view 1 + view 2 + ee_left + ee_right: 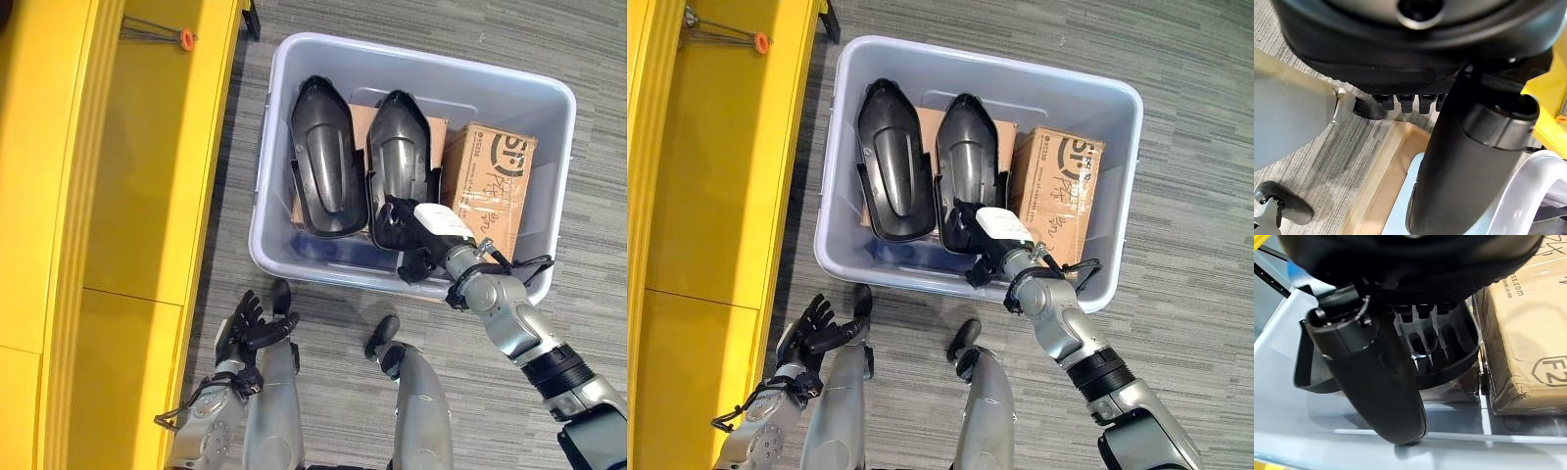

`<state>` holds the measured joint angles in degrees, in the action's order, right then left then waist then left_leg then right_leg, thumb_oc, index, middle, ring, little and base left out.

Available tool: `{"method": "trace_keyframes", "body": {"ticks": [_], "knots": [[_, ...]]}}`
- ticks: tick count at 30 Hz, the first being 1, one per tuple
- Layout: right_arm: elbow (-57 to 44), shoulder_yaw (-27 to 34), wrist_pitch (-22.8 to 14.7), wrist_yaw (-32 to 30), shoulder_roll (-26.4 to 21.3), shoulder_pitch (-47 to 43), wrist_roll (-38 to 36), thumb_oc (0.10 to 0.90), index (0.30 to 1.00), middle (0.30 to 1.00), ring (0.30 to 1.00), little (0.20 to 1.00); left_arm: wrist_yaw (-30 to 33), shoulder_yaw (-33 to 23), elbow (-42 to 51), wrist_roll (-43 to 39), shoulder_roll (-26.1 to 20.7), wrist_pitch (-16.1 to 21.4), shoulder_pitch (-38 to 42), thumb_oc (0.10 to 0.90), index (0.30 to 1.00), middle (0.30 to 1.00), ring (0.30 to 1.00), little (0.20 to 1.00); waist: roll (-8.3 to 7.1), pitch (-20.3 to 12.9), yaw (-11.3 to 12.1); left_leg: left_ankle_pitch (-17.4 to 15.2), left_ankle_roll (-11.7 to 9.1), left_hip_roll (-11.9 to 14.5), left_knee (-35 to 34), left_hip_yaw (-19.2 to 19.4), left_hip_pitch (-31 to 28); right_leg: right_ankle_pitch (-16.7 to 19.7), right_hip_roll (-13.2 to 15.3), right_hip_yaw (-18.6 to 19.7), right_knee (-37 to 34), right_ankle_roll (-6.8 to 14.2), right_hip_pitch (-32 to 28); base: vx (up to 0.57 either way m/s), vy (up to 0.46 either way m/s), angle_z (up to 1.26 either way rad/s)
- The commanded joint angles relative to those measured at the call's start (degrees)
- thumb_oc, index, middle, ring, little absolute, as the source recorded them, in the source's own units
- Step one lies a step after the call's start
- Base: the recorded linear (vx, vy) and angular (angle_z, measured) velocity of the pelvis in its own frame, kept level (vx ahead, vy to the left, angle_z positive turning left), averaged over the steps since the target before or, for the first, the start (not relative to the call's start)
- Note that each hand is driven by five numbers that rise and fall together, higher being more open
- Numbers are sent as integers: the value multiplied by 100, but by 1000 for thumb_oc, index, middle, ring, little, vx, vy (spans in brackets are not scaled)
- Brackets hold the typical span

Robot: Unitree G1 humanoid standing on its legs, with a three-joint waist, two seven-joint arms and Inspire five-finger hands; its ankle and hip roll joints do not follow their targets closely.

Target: Move parts from the plastic box to the shelf.

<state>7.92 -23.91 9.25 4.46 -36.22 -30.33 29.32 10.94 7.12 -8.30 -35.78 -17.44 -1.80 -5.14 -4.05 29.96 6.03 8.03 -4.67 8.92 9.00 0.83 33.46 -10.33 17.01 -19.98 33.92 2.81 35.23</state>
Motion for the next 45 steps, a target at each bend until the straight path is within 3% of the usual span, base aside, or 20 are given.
{"method": "trace_keyframes", "body": {"ticks": [1, 4, 5, 6, 8, 23, 24, 26, 37, 45], "knots": [[220, -73, -139, -341, -329, -590, 397, 900, 1000, 1000, 1000, 1000, 66, -51, 701, -141, -366, 417, -365, 900, 1000, 1000, 1000, 1000, 167, -17, -13, -643, -73, 166, 635, 7, 137, 564, 166, 600, -1001, 561, -343, 0, 0, 0], [138, -26, -133, -363, -356, -559, 454, 900, 1000, 1000, 1000, 1000, 90, -65, 720, -132, -371, 419, -364, 900, 1000, 1000, 1000, 1000, 183, -17, -33, -706, -65, 148, 795, -10, 285, 491, 182, 654, -834, 544, -195, 13, -10, 7], [134, -16, -129, -380, -350, -501, 484, 900, 1000, 1000, 1000, 1000, 102, -64, 714, -138, -360, 421, -398, 900, 1000, 1000, 1000, 1000, 193, -17, -49, -875, -104, 141, 889, -46, 217, 324, 198, 705, -693, 583, -238, -7, -14, 14], [128, 22, -125, -392, -362, -526, 543, 900, 1000, 1000, 1000, 1000, 103, -59, 735, -137, -361, 424, -354, 900, 1000, 1000, 1000, 1000, 209, -17, -52, -768, -60, 128, 962, -36, 419, 414, 225, 667, -631, 526, -61, 63, -37, 18], [319, -6, -104, -467, -324, -469, 642, 900, 1000, 1000, 1000, 1000, 108, -31, 753, -160, -360, 430, -400, 900, 1000, 1000, 1000, 1000, 243, -17, -63, -1010, -110, 114, 1268, -116, 516, 140, 272, 729, -292, 544, 13, 24, -49, 18], [551, 36, -55, -710, -54, -260, 878, 900, 1000, 1000, 1000, 1000, 208, -44, 857, -137, -368, 471, -429, 900, 1000, 1000, 1000, 1000, 324, -17, -84, -1347, -101, 97, 2101, -238, 1188, -283, 408, 880, 705, 443, 737, -1, -19, 4], [562, 42, -44, -715, -54, -232, 908, 663, 668, 668, 668, 668, 217, -58, 867, -137, -360, 479, -431, 900, 1000, 1000, 1000, 1000, 326, -17, -95, -1357, -101, 94, 2145, -245, 1212, -300, 412, 893, 756, 434, 772, 0, 0, 0], [594, 32, -44, -739, -34, -213, 943, 400, 300, 300, 300, 300, 230, -65, 876, -135, -346, 479, -433, 900, 1000, 1000, 1000, 1000, 321, -17, -98, -1379, -102, 92, 2182, -255, 1237, -324, 419, 913, 797, 428, 795, 0, 0, 0], [421, 90, -81, -760, 21, 40, 1056, 400, 300, 300, 300, 300, 209, -35, 877, -110, -343, 465, -429, 900, 1000, 1000, 1000, 1000, 284, -17, -145, -1448, -109, 92, 2229, -232, 1095, -360, 450, 910, 865, 440, 667, 0, 0, 0], [394, 85, -148, -779, 26, 197, 890, 400, 300, 300, 300, 300, 151, 22, 739, -114, -371, 428, -381, 900, 1000, 1000, 1000, 1000, 230, -17, -121, -1525, -131, 86, 2144, -188, 409, -368, 512, 875, 761, 497, -32, 4, 7, 2]]}}
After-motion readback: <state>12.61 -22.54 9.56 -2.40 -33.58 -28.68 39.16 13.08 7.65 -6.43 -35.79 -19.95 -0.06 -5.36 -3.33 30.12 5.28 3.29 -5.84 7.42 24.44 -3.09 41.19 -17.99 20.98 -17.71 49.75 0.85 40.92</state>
